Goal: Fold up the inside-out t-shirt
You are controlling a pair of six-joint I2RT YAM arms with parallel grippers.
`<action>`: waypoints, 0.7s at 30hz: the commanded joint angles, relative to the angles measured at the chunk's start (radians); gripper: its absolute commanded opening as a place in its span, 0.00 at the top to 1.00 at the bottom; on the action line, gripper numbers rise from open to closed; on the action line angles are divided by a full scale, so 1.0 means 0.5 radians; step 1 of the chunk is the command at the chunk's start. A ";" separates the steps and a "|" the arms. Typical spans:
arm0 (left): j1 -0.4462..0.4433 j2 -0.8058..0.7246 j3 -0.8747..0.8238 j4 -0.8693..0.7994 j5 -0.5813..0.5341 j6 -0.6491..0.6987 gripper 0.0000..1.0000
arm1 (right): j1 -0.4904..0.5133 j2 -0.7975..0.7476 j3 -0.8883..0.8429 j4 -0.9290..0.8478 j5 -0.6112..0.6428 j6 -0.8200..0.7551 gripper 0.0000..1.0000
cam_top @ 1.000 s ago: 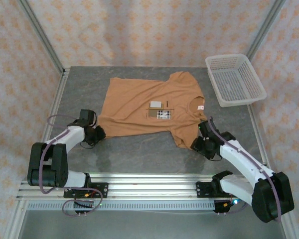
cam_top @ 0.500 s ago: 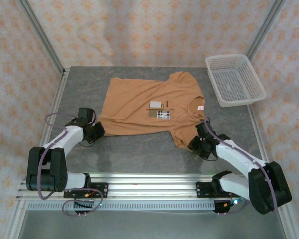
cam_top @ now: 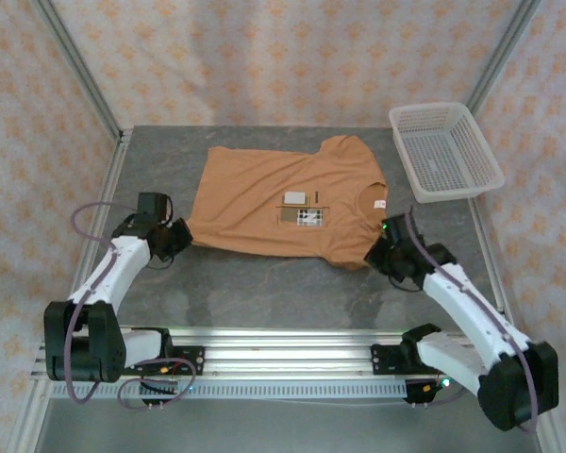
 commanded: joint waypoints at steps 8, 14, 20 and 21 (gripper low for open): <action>0.166 -0.065 0.213 -0.203 -0.160 0.127 1.00 | -0.207 -0.187 0.553 -0.666 0.226 -0.315 1.00; 0.215 -0.041 0.101 -0.059 -0.015 0.054 1.00 | -0.238 -0.233 0.494 -0.616 0.076 -0.275 1.00; -0.030 0.002 -0.052 0.111 -0.063 -0.055 1.00 | -0.236 -0.061 -0.087 0.030 -0.639 0.050 1.00; -0.080 0.030 -0.059 0.123 -0.084 -0.062 1.00 | -0.231 -0.015 -0.170 0.142 -0.719 0.103 1.00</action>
